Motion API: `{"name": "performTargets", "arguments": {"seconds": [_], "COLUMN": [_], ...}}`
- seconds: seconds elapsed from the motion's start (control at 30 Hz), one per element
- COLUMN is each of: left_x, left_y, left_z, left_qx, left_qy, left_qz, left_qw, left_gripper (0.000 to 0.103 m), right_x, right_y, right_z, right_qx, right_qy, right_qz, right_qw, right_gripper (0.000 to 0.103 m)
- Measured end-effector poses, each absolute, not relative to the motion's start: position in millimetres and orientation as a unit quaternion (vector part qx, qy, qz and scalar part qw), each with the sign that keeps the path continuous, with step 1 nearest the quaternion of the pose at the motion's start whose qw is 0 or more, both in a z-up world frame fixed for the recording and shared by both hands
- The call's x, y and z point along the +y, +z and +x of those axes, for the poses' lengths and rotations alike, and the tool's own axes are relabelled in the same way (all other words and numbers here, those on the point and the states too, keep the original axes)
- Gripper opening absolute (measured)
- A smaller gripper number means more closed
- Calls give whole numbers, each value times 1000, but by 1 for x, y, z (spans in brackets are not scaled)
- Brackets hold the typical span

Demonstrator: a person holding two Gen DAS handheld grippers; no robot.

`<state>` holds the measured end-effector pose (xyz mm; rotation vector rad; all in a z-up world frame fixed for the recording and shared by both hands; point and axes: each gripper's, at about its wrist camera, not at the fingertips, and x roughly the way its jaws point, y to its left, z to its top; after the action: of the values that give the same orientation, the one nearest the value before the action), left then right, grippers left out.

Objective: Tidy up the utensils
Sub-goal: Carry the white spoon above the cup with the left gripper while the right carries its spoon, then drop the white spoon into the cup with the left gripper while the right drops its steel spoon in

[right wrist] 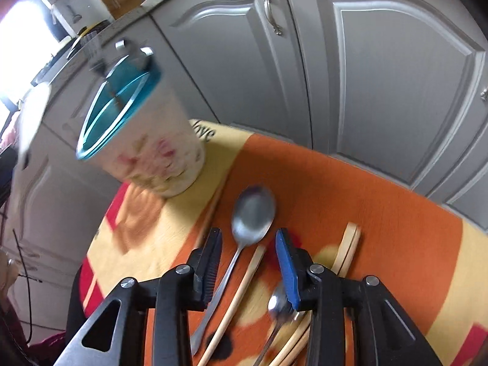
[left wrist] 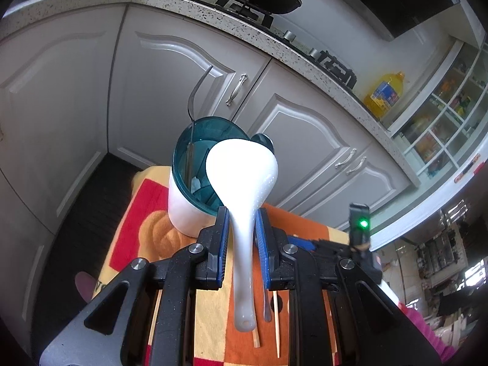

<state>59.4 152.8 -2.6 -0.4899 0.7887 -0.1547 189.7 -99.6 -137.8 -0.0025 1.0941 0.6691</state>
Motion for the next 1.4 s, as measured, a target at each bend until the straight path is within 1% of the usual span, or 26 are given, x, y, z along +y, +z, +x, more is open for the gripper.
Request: {"name": "performTargets", "arguments": {"seconds": [0.1, 0.13, 0.17, 0.2, 0.23, 0.3, 0.43, 0.57, 0.8, 0.97, 1.13, 1.4], "left_x": [155, 156, 156, 156, 156, 156, 158, 162, 165, 171, 171, 170], "left_y": [-4, -5, -4, -3, -3, -1, -1, 7, 22, 20, 11, -13], "left_z": [67, 70, 71, 73, 74, 78, 85, 93, 112, 121, 131, 142], "left_qx": [383, 383, 383, 382, 382, 379, 374, 356, 317, 285, 258, 233], "left_qy": [-68, -67, -66, -65, -66, -68, -70, -69, -55, -28, -5, -7], "left_qz": [-242, -244, -244, -243, -242, -241, -249, -259, -254, -245, -223, -209], "left_qw": [889, 888, 889, 889, 890, 891, 890, 895, 912, 926, 940, 950], "left_gripper": [16, 16, 16, 16, 16, 16, 16, 16, 16, 16, 16, 16], "right_x": [-91, -88, -84, -82, -82, -85, -97, -110, -113, -92, -56, -7], "right_y": [-148, -151, -158, -164, -164, -159, -136, -93, 5, 60, 79, 60], "right_z": [211, 216, 221, 225, 225, 222, 208, 183, 160, 155, 165, 174], "right_qx": [511, 512, 517, 523, 521, 517, 498, 456, 350, 270, 226, 202], "right_qy": [336, 337, 339, 341, 346, 366, 371, 374, 396, 387, 365, 353], "right_qz": [-4, -9, -14, -14, -9, 8, 10, 22, 42, 33, 2, -56], "right_qw": [791, 790, 786, 781, 780, 774, 784, 807, 848, 881, 903, 912], "right_gripper": [35, 31, 26, 13, 7, 3, 2, 2, 2, 2, 2, 2]}}
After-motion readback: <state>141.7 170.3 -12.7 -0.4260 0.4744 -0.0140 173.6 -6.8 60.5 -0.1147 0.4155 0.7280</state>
